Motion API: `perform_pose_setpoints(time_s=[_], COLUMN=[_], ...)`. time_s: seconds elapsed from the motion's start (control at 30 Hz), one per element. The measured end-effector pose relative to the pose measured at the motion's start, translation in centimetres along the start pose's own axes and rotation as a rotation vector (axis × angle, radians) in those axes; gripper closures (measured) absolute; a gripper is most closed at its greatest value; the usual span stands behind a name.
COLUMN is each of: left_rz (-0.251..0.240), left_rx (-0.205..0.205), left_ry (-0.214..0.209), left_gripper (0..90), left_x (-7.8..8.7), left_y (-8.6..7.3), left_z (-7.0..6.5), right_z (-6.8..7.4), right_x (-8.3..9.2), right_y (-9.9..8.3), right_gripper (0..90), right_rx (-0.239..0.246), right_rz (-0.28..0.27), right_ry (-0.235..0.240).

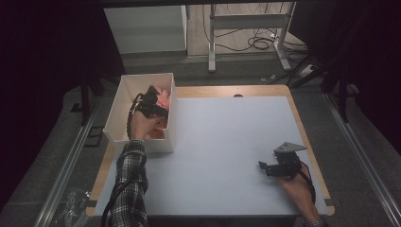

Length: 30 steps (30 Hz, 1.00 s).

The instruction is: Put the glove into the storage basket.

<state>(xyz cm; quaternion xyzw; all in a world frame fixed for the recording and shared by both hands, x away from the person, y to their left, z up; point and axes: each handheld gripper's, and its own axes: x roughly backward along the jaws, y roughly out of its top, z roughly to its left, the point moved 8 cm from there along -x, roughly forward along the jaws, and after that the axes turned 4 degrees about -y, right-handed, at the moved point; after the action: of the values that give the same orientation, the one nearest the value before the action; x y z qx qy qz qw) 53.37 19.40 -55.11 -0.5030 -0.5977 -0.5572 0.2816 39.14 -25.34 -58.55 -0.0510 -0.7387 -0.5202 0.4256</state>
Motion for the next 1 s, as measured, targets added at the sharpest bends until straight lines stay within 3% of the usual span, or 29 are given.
perform_pose_setpoints(time_s=[0.57, 1.0], left_rz=[-0.092, -0.182], left_rx=[-0.078, -0.130], left_ry=[0.030, 0.008], left_gripper=[3.3, 3.1], left_x=[3.9, 5.8], left_y=[-0.7, -1.6], left_z=[0.6, 0.4], right_z=[0.0, 0.0], right_x=[0.0, 0.0], right_y=[0.0, 0.0], right_gripper=[17.5, 17.5], right_rx=[0.000, 0.000], right_rz=[0.000, 0.000], right_ry=[0.000, 0.000])
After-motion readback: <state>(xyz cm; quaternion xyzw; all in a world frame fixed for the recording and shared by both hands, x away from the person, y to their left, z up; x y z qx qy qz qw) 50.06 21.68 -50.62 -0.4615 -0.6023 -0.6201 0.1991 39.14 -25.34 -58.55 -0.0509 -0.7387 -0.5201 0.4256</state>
